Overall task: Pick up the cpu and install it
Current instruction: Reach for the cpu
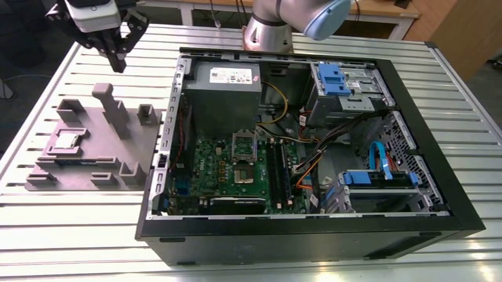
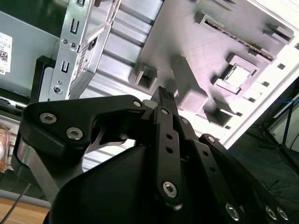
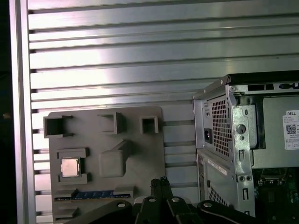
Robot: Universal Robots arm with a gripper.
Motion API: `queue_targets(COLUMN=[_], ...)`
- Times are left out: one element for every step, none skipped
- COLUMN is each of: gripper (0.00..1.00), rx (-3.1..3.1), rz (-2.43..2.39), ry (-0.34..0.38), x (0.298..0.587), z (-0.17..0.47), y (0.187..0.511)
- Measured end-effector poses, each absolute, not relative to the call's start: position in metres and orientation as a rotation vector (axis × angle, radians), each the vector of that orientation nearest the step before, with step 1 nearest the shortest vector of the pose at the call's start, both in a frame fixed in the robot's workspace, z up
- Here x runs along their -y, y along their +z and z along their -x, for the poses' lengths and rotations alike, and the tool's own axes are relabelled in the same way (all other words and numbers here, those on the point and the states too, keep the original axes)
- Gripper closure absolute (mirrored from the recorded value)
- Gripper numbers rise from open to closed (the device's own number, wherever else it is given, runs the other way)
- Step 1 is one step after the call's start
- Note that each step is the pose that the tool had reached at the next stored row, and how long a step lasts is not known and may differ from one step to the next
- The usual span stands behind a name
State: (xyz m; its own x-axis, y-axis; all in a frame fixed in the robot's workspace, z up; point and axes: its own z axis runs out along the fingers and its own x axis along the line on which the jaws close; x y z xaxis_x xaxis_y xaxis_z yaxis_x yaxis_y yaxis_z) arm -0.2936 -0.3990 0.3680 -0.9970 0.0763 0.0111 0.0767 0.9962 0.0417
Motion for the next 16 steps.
queue_targets(gripper=[0.9, 0.9, 0.9, 0.9, 0.9, 0.9, 0.9, 0.9, 0.9, 0.9, 0.9, 0.9, 0.9, 0.9, 0.9, 0.9], rx=[3.129, 3.129, 3.129, 3.129, 3.129, 3.129, 3.129, 3.129, 3.129, 3.129, 3.129, 3.129, 3.129, 3.129, 3.129, 3.129], rz=[0.12, 0.12, 0.12, 0.12, 0.12, 0.12, 0.12, 0.12, 0.12, 0.12, 0.12, 0.12, 0.12, 0.12, 0.12, 0.12], ry=[-0.066, -0.066, -0.066, -0.066, -0.066, -0.066, -0.066, -0.066, -0.066, -0.066, -0.066, -0.066, -0.066, -0.066, -0.066, -0.066], x=[0.399, 0.399, 0.399, 0.399, 0.399, 0.399, 0.399, 0.399, 0.399, 0.399, 0.399, 0.399, 0.399, 0.399, 0.399, 0.399], z=[0.294, 0.294, 0.295, 0.296, 0.296, 0.297, 0.297, 0.298, 0.299, 0.301, 0.303, 0.305, 0.307, 0.309, 0.311, 0.313], y=[0.368, 0.368, 0.368, 0.368, 0.368, 0.368, 0.368, 0.368, 0.367, 0.367, 0.367, 0.367, 0.367, 0.367, 0.367, 0.367])
